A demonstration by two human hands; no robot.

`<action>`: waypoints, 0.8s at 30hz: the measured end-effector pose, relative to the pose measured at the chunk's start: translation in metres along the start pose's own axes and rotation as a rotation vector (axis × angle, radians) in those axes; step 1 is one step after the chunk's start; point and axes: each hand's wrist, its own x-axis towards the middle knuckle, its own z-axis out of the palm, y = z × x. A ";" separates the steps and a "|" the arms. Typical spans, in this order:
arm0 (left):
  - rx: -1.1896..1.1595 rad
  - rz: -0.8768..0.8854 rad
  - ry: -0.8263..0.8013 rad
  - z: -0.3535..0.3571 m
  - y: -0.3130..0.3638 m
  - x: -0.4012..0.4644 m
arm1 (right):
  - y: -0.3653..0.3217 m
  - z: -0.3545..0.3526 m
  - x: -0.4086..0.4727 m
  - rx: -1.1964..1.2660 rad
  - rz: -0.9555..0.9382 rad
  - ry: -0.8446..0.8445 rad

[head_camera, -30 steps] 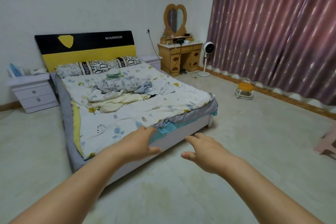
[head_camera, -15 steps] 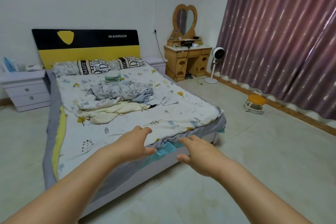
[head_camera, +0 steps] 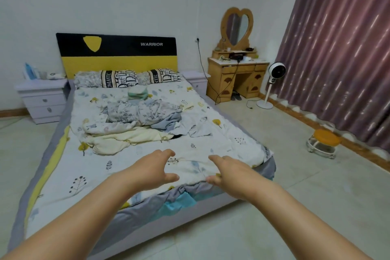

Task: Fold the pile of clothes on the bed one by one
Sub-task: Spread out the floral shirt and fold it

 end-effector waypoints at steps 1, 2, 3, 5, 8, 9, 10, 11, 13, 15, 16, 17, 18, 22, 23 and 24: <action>-0.011 -0.007 0.005 0.001 0.004 0.010 | 0.009 -0.005 0.010 -0.001 -0.003 -0.002; -0.019 -0.015 0.011 0.001 0.006 0.020 | 0.017 -0.009 0.021 0.000 -0.011 -0.002; -0.023 -0.023 0.016 0.001 0.008 0.030 | 0.022 -0.012 0.030 0.008 -0.023 -0.004; -0.022 -0.049 0.014 0.001 0.008 0.048 | 0.030 -0.013 0.051 0.032 -0.054 -0.020; -0.021 -0.088 0.006 -0.001 0.003 0.077 | 0.037 -0.011 0.085 0.051 -0.102 -0.046; -0.030 -0.099 0.004 -0.002 -0.002 0.089 | 0.039 -0.011 0.099 0.050 -0.116 -0.050; -0.036 -0.106 -0.001 -0.003 -0.005 0.098 | 0.041 -0.011 0.110 0.045 -0.124 -0.051; -0.036 -0.113 -0.005 -0.004 -0.009 0.106 | 0.042 -0.012 0.120 0.041 -0.128 -0.053; -0.026 -0.132 -0.004 -0.008 -0.021 0.129 | 0.044 -0.013 0.149 0.032 -0.142 -0.057; -0.018 -0.152 0.002 -0.015 -0.037 0.154 | 0.042 -0.017 0.181 0.013 -0.155 -0.069; -0.018 -0.164 0.002 -0.020 -0.045 0.166 | 0.040 -0.021 0.197 0.003 -0.162 -0.078; -0.021 -0.176 0.000 -0.024 -0.053 0.177 | 0.038 -0.025 0.212 -0.005 -0.168 -0.087; -0.025 -0.189 -0.003 -0.029 -0.060 0.188 | 0.035 -0.029 0.227 -0.010 -0.171 -0.096; -0.004 -0.214 0.008 -0.048 -0.085 0.230 | 0.031 -0.040 0.280 0.008 -0.174 -0.098; -0.002 -0.219 0.008 -0.052 -0.091 0.239 | 0.030 -0.041 0.291 0.013 -0.173 -0.103; -0.005 -0.225 0.007 -0.055 -0.095 0.248 | 0.030 -0.043 0.302 0.015 -0.173 -0.110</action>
